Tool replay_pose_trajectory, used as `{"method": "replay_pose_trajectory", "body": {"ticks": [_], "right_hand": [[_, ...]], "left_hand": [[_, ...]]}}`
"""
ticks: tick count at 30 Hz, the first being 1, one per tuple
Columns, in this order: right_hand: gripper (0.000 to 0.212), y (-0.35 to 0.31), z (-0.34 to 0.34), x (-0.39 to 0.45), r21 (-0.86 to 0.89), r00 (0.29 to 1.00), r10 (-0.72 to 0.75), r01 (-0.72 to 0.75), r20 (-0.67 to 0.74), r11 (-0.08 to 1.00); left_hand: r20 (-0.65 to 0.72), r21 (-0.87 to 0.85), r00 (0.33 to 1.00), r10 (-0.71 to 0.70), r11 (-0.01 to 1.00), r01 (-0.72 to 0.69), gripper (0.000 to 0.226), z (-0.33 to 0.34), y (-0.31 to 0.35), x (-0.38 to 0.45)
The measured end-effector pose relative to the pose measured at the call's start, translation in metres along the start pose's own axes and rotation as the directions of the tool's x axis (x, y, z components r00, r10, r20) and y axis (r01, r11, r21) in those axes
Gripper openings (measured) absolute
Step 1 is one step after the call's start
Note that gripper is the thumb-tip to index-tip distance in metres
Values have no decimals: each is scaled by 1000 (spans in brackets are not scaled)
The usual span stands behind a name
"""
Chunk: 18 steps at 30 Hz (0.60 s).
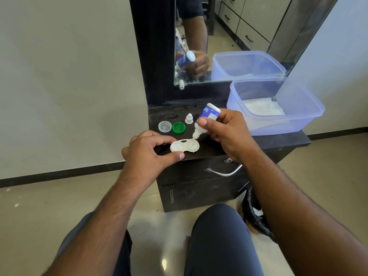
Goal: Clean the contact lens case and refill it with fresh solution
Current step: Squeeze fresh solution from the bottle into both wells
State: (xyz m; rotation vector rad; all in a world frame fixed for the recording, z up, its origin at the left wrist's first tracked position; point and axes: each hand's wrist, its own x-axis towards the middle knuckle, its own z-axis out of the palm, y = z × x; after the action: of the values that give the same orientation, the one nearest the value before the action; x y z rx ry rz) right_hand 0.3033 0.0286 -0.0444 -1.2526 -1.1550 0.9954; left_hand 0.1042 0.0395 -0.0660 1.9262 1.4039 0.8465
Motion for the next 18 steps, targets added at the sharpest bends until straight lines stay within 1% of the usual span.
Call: {"method": "replay_pose_trajectory", "body": {"ticks": [5, 10, 14, 18], "right_hand": [[3, -2, 2, 0, -18, 1000, 6, -5, 30, 1000], [10, 0, 0, -1, -47, 1000, -2, 2, 20, 999], [8, 2, 2, -1, -63, 1000, -10, 11, 11, 998], [13, 1, 2, 0, -69, 1000, -14, 14, 12, 997]], "left_hand": [[-5, -8, 1000, -22, 1000, 22, 24, 0, -3, -1], [12, -21, 1000, -25, 999, 25, 26, 1, -2, 1], [-2, -38, 1000, -21, 999, 20, 30, 1, -4, 0], [0, -42, 1000, -22, 999, 22, 31, 1, -5, 1]]}}
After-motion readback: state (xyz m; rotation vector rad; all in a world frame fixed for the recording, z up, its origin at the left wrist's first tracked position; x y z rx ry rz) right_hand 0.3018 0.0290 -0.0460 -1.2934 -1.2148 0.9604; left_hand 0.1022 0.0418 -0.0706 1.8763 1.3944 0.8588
